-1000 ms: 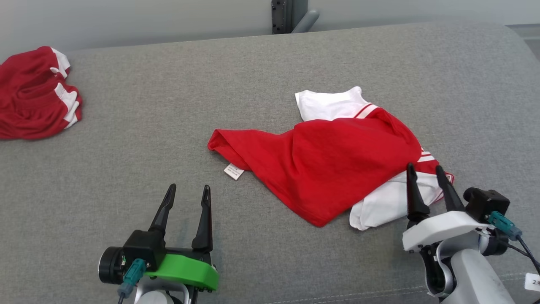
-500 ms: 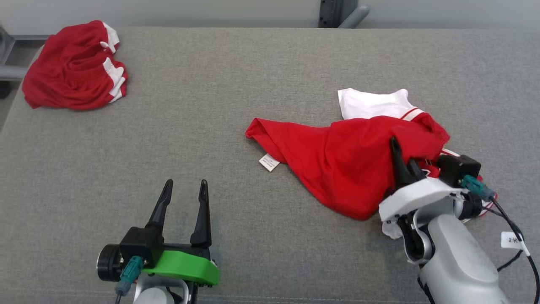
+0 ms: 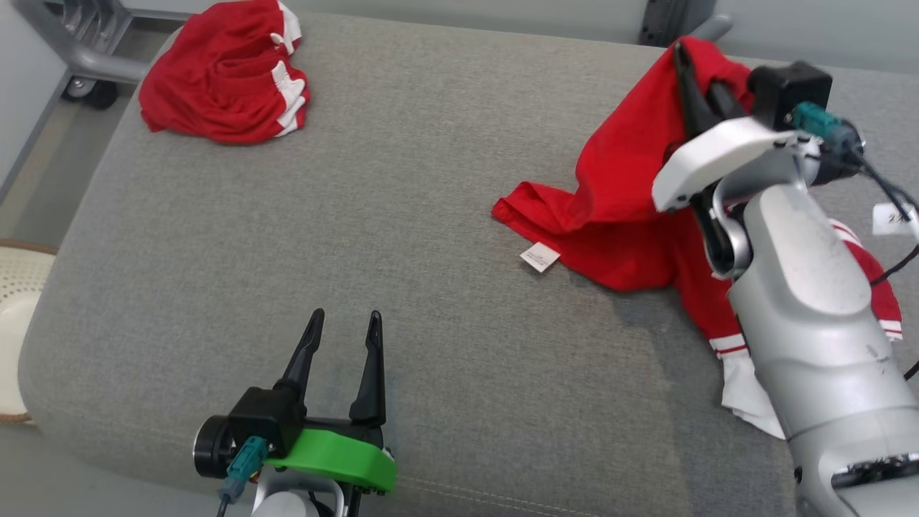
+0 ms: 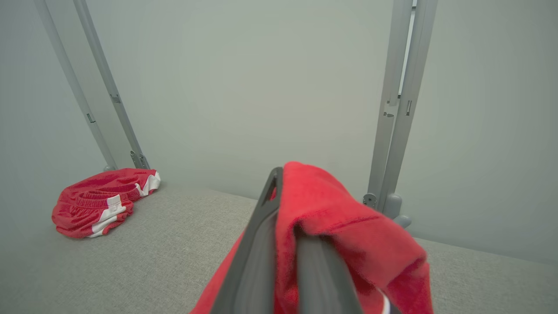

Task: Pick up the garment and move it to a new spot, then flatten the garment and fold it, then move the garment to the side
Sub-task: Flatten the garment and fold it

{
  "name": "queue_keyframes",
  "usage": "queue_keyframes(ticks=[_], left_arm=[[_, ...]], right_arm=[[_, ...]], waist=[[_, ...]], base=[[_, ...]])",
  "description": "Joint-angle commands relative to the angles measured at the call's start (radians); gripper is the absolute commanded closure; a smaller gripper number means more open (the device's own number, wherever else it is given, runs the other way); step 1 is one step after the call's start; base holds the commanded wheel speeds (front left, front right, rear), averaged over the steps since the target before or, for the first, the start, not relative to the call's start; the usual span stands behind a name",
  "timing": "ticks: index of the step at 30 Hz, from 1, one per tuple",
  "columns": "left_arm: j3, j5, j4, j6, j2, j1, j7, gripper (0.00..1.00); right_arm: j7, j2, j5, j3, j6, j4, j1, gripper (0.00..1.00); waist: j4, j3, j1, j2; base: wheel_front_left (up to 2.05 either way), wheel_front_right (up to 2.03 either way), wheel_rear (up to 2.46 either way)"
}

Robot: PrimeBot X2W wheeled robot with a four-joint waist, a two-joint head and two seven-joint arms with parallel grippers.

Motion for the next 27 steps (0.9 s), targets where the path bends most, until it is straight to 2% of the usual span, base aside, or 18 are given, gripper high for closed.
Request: queue_keyframes(ticks=[1,10,11,12,19,27], left_arm=[[-0.006,-0.009,0.002,0.005,0.002,-0.022,0.0,0.0],[-0.058,-0.038,0.005,0.012,0.002,-0.051,0.0,0.0],[-0.062,-0.037,0.006,0.013,0.002,-0.054,0.0,0.0],[-0.066,-0.039,0.007,0.014,0.002,-0.057,0.0,0.0],[-0.054,-0.031,0.006,0.024,0.001,-0.06,0.0,0.0],[-0.025,-0.011,0.004,0.017,0.002,-0.055,0.0,0.0]], right_arm=[[0.011,-0.012,-0.029,-0.011,-0.001,0.027,-0.046,1.0],[0.011,-0.032,-0.175,-0.097,-0.001,0.274,-0.261,1.0],[0.017,-0.03,-0.192,-0.106,-0.001,0.31,-0.269,0.54],[0.016,-0.025,-0.21,-0.111,-0.001,0.34,-0.278,0.0],[-0.037,-0.001,-0.279,-0.159,-0.001,0.459,-0.311,0.0],[-0.074,0.013,-0.338,-0.179,-0.001,0.456,-0.278,0.0]], waist=[[0.065,0.026,0.0,0.0],[0.166,0.089,0.0,0.0],[0.172,0.094,0.0,0.0],[0.177,0.1,0.0,0.0],[0.153,0.109,0.0,0.0],[0.056,0.085,0.0,0.0]], base=[[0.0,0.0,0.0],[0.0,0.0,0.0],[0.0,0.0,0.0],[0.0,0.0,0.0],[0.0,0.0,0.0],[0.0,0.0,0.0]])
